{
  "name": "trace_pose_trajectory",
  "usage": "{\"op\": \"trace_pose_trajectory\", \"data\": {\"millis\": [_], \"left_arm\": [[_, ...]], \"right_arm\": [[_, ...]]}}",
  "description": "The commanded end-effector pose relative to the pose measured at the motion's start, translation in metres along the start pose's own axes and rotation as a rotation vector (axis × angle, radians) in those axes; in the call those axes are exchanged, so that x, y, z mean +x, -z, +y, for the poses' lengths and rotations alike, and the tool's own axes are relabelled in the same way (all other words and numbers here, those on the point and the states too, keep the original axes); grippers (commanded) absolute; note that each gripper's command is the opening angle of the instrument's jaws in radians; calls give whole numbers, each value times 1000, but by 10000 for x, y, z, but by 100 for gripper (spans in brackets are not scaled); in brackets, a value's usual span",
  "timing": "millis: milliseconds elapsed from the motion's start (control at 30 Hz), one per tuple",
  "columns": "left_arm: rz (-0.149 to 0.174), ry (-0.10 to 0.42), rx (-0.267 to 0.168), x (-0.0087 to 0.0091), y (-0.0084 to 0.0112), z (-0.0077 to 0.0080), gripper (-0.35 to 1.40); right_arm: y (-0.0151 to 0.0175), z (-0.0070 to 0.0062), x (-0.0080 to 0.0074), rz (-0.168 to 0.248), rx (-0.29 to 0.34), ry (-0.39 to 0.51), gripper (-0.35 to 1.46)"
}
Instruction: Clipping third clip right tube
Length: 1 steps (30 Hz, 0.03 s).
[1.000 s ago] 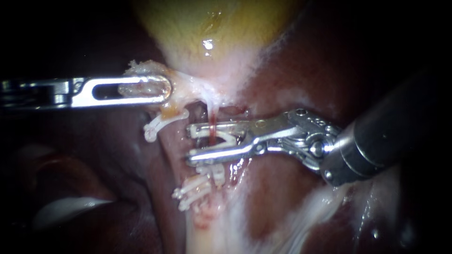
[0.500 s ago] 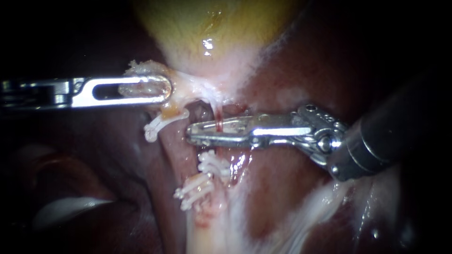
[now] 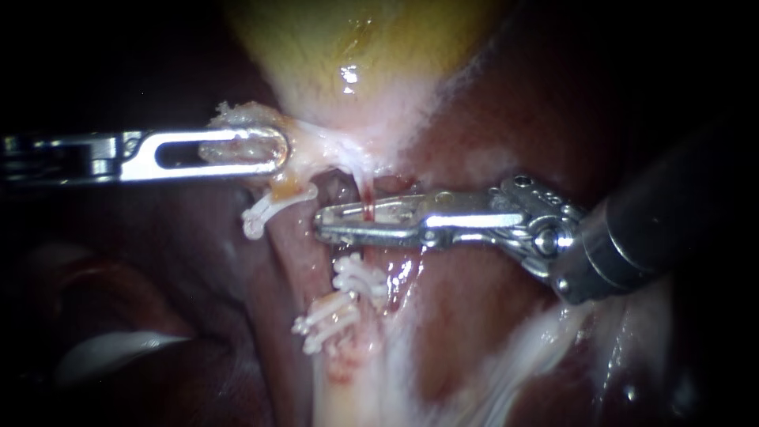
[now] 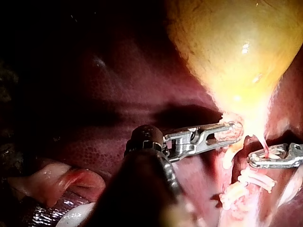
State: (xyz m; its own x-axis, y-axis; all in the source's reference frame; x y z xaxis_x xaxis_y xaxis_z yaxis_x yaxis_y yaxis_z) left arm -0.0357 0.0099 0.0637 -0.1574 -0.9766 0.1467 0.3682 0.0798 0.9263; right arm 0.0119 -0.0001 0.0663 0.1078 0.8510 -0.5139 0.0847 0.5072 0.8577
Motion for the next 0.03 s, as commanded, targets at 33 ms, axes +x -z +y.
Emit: {"op": "trace_pose_trajectory", "data": {"millis": [33], "left_arm": [[0,0,0,0,0,0,-35]], "right_arm": [[1,1,0,0,0,0,-35]]}}
